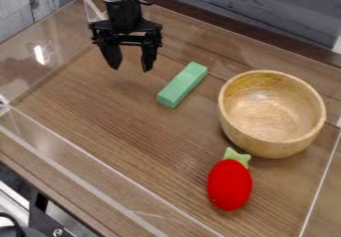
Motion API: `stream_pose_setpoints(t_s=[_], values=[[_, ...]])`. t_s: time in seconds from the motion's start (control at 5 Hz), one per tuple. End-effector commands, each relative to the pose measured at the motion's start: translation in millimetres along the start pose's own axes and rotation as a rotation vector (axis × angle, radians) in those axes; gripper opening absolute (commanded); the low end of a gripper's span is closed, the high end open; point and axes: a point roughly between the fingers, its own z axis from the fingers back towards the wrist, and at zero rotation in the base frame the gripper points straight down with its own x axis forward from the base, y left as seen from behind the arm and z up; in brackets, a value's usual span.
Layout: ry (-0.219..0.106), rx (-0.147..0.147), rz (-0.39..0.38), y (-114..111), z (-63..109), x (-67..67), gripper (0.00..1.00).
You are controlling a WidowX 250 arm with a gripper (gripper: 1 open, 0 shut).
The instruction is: Remove the green block from the brown bowl and put it on the table
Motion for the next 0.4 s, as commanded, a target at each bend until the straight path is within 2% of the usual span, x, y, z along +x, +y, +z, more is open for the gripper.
stream_pose_setpoints(t_s=[0.0, 0.2], values=[[-0.069, -0.009, -0.018, 2.7, 27.0, 3.9, 1.0], [-0.069, -0.019, -0.035, 2.5, 31.7, 3.0, 1.0]])
